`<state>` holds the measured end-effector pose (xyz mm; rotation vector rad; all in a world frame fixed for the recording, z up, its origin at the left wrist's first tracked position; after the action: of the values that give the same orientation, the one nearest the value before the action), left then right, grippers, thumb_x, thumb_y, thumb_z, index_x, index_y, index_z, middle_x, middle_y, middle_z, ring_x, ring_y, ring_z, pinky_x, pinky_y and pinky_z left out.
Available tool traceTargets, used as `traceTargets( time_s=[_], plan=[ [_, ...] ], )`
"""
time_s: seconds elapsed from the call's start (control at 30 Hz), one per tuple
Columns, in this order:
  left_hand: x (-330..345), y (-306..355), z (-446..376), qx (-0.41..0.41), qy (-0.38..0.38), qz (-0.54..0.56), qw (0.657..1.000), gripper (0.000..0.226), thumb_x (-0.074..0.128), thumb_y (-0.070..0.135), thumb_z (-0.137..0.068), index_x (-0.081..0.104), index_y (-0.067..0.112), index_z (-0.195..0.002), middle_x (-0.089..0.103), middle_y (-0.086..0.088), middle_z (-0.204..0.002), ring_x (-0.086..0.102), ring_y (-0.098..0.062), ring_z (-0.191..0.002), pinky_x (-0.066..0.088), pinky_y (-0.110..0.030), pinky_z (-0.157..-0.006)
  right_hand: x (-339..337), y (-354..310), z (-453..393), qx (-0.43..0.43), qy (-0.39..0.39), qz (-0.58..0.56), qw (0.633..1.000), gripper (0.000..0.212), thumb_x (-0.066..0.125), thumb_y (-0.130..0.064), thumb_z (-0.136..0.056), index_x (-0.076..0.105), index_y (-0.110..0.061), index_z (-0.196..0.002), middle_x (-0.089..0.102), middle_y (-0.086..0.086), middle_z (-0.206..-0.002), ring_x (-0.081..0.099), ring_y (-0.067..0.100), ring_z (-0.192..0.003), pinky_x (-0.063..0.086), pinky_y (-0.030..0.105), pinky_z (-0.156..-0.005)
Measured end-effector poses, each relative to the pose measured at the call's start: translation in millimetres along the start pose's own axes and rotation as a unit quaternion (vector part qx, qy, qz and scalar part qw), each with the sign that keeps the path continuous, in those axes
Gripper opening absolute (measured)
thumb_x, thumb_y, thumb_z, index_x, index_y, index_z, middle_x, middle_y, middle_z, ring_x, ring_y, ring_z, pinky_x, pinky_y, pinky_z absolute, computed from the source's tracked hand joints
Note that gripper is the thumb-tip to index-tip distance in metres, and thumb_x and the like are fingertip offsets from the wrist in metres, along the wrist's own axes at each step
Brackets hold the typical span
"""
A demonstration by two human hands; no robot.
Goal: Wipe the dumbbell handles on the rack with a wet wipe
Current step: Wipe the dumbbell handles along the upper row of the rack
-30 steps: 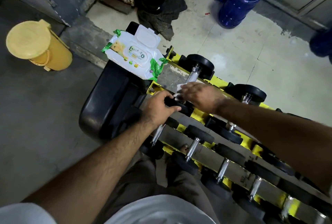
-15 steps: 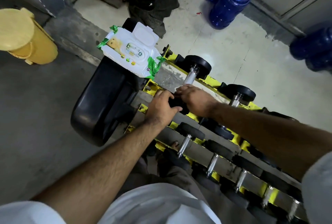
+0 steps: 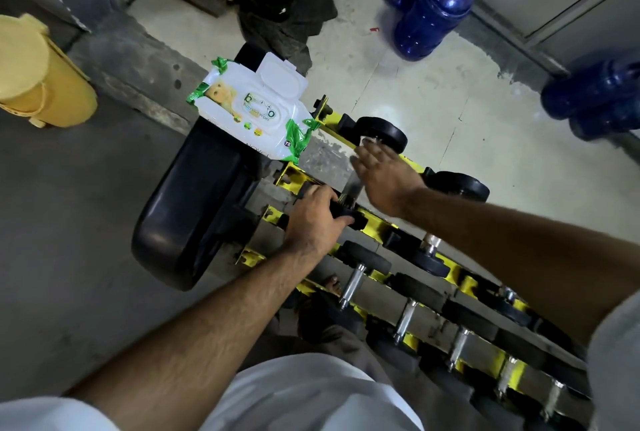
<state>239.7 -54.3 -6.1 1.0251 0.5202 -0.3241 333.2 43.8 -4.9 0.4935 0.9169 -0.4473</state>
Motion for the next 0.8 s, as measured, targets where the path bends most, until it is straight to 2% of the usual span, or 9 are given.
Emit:
traceTargets(
  time_s=[0.17,0.23,0.3,0.4,0.53,0.63,0.67,0.73,0.8],
  plan=[
    [0.0,2.4,0.3,0.005,-0.011,-0.009,1.0,0.035,0.082,0.034,-0.078,0.06,0.02,-0.101,0.054,0.009,-0.107,0.05,-0.006,-0.082,0.025,-0.013,-0.052,-4.6,-9.7,-10.9,0.007,-0.051,0.083,0.995,0.066,0.046,-0.025,-0.092,0.027,-0.006,-0.152,0.023,0.019,-0.161,0.014,0.033,-0.152,0.01,0.045,-0.123],
    [0.4,1.1,-0.2,0.001,-0.015,-0.005,1.0,0.034,0.082,0.032,-0.078,0.059,0.021,-0.1,0.053,0.01,-0.106,0.051,-0.008,-0.083,0.027,-0.016,-0.052,-2.8,-17.8,-14.6,-0.021,-0.064,0.095,0.993,0.062,0.054,-0.026,-0.086,0.042,-0.007,-0.143,0.04,0.02,-0.15,0.029,0.035,-0.145,0.015,0.046,-0.123],
    [0.4,1.9,0.0,-0.001,-0.017,0.001,1.0,0.034,0.082,0.032,-0.078,0.059,0.021,-0.1,0.051,0.01,-0.105,0.052,-0.009,-0.083,0.03,-0.019,-0.054,-4.8,-20.0,-14.8,-0.057,-0.054,0.091,0.993,0.053,0.057,-0.023,-0.081,0.053,-0.011,-0.132,0.053,0.014,-0.137,0.04,0.031,-0.137,0.019,0.044,-0.122],
    [2.5,1.3,0.1,-0.003,-0.021,0.008,1.0,0.034,0.082,0.032,-0.078,0.059,0.02,-0.101,0.047,0.013,-0.102,0.05,-0.008,-0.083,0.029,-0.017,-0.054,-4.7,-10.6,-14.4,-0.024,-0.052,0.097,0.994,0.057,0.049,-0.018,-0.088,0.042,-0.008,-0.143,0.042,0.018,-0.148,0.029,0.034,-0.145,0.015,0.046,-0.123],
    [0.4,0.7,-0.8,-0.002,-0.018,0.016,1.0,0.034,0.082,0.032,-0.077,0.06,0.02,-0.1,0.047,0.013,-0.101,0.051,-0.008,-0.082,0.029,-0.016,-0.053,-2.3,-26.3,-7.0,-0.068,-0.03,0.076,0.994,0.053,0.042,-0.013,-0.09,0.044,-0.009,-0.143,0.044,0.016,-0.147,0.032,0.033,-0.143,0.015,0.045,-0.123],
    [1.3,0.7,-0.3,0.0,-0.017,0.019,1.0,0.035,0.083,0.032,-0.077,0.06,0.019,-0.1,0.047,0.014,-0.101,0.049,-0.006,-0.08,0.026,-0.014,-0.052,-6.9,-4.9,-8.5,-0.004,-0.013,0.044,0.999,0.052,0.039,-0.016,-0.095,0.039,-0.008,-0.147,0.037,0.016,-0.154,0.024,0.032,-0.148,0.011,0.044,-0.124],
    [0.9,1.1,-0.8,0.002,-0.018,0.02,1.0,0.034,0.083,0.031,-0.077,0.06,0.019,-0.099,0.046,0.014,-0.1,0.049,-0.006,-0.079,0.026,-0.013,-0.052,-5.7,-9.9,-8.7,-0.016,-0.007,0.037,0.999,0.05,0.04,-0.018,-0.094,0.044,-0.009,-0.144,0.042,0.016,-0.15,0.028,0.032,-0.146,0.014,0.045,-0.124],
    [1.1,0.0,-2.6,0.004,-0.019,0.023,1.0,0.035,0.084,0.033,-0.076,0.059,0.02,-0.097,0.046,0.013,-0.099,0.048,-0.006,-0.078,0.026,-0.013,-0.052,2.0,-29.6,-5.7,-0.091,-0.008,0.023,0.996,0.042,0.042,-0.022,-0.094,0.056,-0.014,-0.133,0.057,0.01,-0.136,0.042,0.028,-0.135,0.023,0.045,-0.121],
    [1.4,-0.8,-2.5,0.005,-0.021,0.019,1.0,0.037,0.085,0.034,-0.075,0.059,0.019,-0.097,0.046,0.013,-0.098,0.048,-0.005,-0.078,0.026,-0.013,-0.052,-1.7,-26.7,-3.6,-0.11,0.014,-0.003,0.994,0.041,0.043,-0.025,-0.096,0.058,-0.018,-0.134,0.059,0.006,-0.138,0.044,0.025,-0.136,0.026,0.043,-0.12]
  ],
)
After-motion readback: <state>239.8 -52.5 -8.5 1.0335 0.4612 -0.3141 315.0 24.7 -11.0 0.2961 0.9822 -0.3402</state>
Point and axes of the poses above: each hand's wrist, its own z-axis away from the middle knuckle, its own x-axis out of the palm, y = z × x, the point moved 10 cm from there along -z, towards the middle knuckle
